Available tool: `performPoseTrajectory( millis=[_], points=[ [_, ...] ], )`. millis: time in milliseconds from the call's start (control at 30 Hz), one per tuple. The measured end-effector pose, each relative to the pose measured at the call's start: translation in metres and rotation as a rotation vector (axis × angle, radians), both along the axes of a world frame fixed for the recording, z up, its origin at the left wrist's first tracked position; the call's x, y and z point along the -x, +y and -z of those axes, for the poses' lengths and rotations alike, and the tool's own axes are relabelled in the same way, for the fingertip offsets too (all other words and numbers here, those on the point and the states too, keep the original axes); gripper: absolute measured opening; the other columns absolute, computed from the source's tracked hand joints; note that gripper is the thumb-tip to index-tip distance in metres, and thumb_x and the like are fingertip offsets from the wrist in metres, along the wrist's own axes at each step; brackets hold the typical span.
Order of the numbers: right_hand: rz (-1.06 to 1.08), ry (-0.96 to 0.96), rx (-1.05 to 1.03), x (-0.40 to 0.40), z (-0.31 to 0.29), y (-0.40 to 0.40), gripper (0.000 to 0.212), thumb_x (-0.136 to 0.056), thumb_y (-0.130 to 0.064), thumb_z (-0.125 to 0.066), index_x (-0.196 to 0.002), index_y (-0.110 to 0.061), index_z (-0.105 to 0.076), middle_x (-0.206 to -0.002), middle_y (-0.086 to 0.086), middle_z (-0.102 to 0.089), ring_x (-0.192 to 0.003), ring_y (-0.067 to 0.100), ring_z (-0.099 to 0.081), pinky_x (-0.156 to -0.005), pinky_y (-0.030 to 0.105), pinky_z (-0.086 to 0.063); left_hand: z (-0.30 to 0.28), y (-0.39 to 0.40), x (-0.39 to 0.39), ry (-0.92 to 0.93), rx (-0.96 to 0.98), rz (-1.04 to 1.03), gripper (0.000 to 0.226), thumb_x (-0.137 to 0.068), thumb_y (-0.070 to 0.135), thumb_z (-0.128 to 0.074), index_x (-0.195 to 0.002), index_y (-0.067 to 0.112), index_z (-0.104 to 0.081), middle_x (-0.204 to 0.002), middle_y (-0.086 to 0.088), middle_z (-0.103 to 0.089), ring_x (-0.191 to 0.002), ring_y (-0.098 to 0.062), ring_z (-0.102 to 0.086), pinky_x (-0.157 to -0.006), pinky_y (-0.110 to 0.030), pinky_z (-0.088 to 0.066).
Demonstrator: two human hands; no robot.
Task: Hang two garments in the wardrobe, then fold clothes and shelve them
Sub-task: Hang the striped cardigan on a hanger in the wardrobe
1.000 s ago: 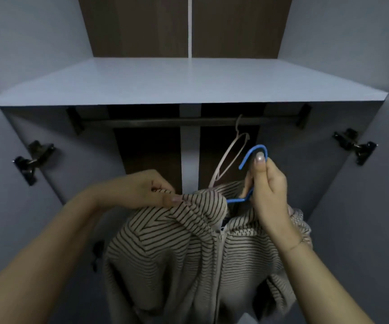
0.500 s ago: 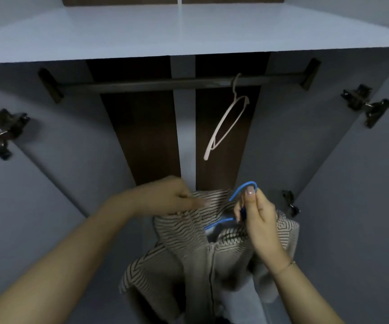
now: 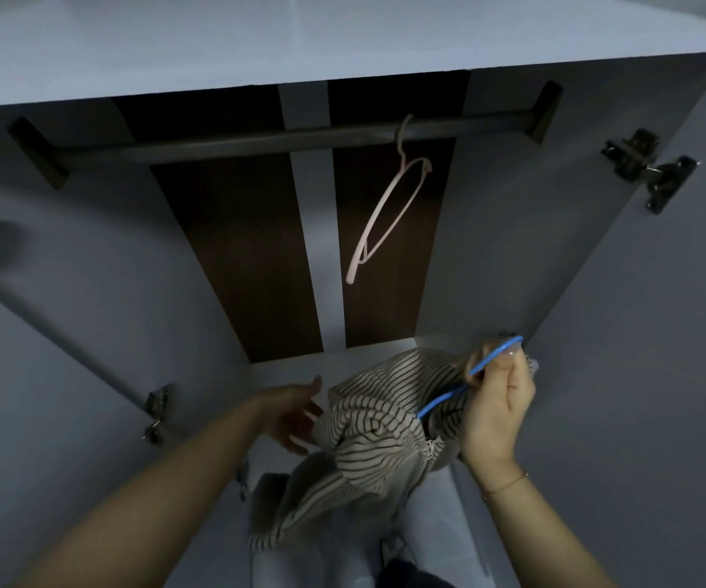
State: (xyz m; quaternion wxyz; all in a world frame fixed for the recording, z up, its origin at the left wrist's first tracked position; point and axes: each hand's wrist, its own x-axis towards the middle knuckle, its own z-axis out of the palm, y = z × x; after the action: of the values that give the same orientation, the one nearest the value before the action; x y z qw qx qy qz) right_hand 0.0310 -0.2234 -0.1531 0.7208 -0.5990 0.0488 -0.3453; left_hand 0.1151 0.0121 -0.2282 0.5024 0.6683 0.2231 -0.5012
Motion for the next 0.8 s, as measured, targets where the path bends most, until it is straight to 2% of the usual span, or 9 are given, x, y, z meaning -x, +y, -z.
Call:
performPoseTrajectory(
  millis=[100, 233, 333, 433, 500, 567, 633, 733, 800],
  points=[
    [-0.031, -0.057, -0.036, -0.001, 0.001, -0.004, 0.043, -0.103, -0.024, -0.029, -0.067, -0.036, -0.050, -0.060, -0.015, -0.046, -0.058, 0.007, -0.047, -0.066, 0.026, -0.050, 0.007, -0.034, 0.012, 0.122, 0.217, -0.190, 0.040, -0.098, 0.034, -0.045, -0.105, -0.001, -0.063, -0.131, -0.018, -0.053, -0.117, -0.031, -0.050, -0.088, -0.039, -0.046],
    [-0.033, -0.061, -0.073, 0.000, 0.004, -0.017, 0.047, -0.103, -0.018, -0.027, -0.065, -0.036, -0.050, -0.059, -0.015, -0.044, -0.056, 0.008, -0.043, -0.067, 0.026, -0.051, 0.004, -0.068, 0.014, -0.107, 0.184, -0.307, 0.023, -0.102, 0.009, -0.036, -0.103, 0.006, -0.059, -0.119, -0.006, -0.056, -0.109, -0.017, -0.050, -0.058, -0.020, -0.054],
    [-0.045, -0.060, -0.092, 0.003, 0.010, -0.022, 0.052, -0.103, -0.013, -0.026, -0.063, -0.036, -0.051, -0.058, -0.018, -0.043, -0.054, 0.005, -0.041, -0.067, 0.026, -0.050, 0.000, -0.067, 0.006, -0.128, 0.126, -0.275, 0.023, -0.102, 0.012, -0.039, -0.113, 0.005, -0.059, -0.135, -0.021, -0.050, -0.118, -0.025, -0.052, -0.078, -0.024, -0.056],
    [-0.062, -0.087, -0.140, 0.006, 0.012, -0.018, 0.045, -0.101, -0.021, -0.033, -0.062, -0.035, -0.049, -0.058, -0.019, -0.043, -0.053, 0.004, -0.042, -0.066, 0.026, -0.049, 0.001, -0.066, 0.006, 0.018, 0.079, -0.166, 0.024, -0.101, 0.018, -0.043, -0.112, 0.003, -0.058, -0.145, -0.025, -0.040, -0.127, -0.034, -0.045, -0.110, -0.042, -0.037],
    [-0.079, -0.103, -0.176, 0.006, 0.014, -0.016, 0.037, -0.096, -0.026, -0.040, -0.060, -0.033, -0.048, -0.056, -0.016, -0.041, -0.052, 0.007, -0.040, -0.065, 0.028, -0.049, -0.002, -0.077, 0.019, 0.124, 0.044, -0.105, 0.037, -0.103, 0.014, -0.036, -0.133, -0.006, -0.045, -0.152, -0.023, -0.031, -0.135, -0.034, -0.038, -0.116, -0.040, -0.028],
    [-0.101, -0.097, -0.156, 0.005, 0.018, -0.017, 0.038, -0.098, -0.026, -0.038, -0.061, -0.032, -0.047, -0.056, -0.015, -0.040, -0.052, 0.009, -0.037, -0.066, 0.029, -0.049, -0.012, -0.089, 0.033, 0.062, 0.028, -0.116, 0.041, -0.104, 0.009, -0.030, -0.142, -0.009, -0.033, -0.152, -0.023, -0.031, -0.124, -0.028, -0.050, -0.101, -0.028, -0.045],
    [-0.126, -0.071, -0.099, 0.002, 0.023, -0.019, 0.048, -0.102, -0.016, -0.028, -0.062, -0.034, -0.048, -0.057, -0.017, -0.042, -0.053, 0.007, -0.039, -0.067, 0.028, -0.049, -0.013, -0.090, 0.025, -0.070, 0.146, -0.185, 0.034, -0.103, 0.007, -0.034, -0.132, -0.007, -0.043, -0.136, -0.017, -0.049, -0.084, -0.013, -0.060, -0.067, -0.017, -0.055],
    [-0.154, -0.017, -0.030, 0.001, 0.032, -0.024, 0.058, -0.100, -0.001, -0.021, -0.064, -0.037, -0.049, -0.060, -0.020, -0.043, -0.054, 0.004, -0.041, -0.066, 0.025, -0.050, -0.046, -0.072, 0.009, -0.114, 0.113, -0.222, 0.022, -0.102, 0.019, -0.040, -0.104, 0.008, -0.059, -0.111, -0.005, -0.061, -0.074, -0.014, -0.054, -0.068, -0.020, -0.051],
    [-0.167, 0.020, 0.009, 0.003, 0.039, -0.026, 0.057, -0.100, -0.002, -0.022, -0.065, -0.037, -0.050, -0.060, -0.019, -0.043, -0.055, 0.005, -0.041, -0.063, 0.025, -0.048, -0.060, -0.056, -0.008, -0.384, 0.074, -0.232, 0.013, -0.097, 0.023, -0.051, -0.102, 0.018, -0.062, -0.106, 0.000, -0.065, -0.085, -0.012, -0.058, -0.075, -0.024, -0.050]
  ],
)
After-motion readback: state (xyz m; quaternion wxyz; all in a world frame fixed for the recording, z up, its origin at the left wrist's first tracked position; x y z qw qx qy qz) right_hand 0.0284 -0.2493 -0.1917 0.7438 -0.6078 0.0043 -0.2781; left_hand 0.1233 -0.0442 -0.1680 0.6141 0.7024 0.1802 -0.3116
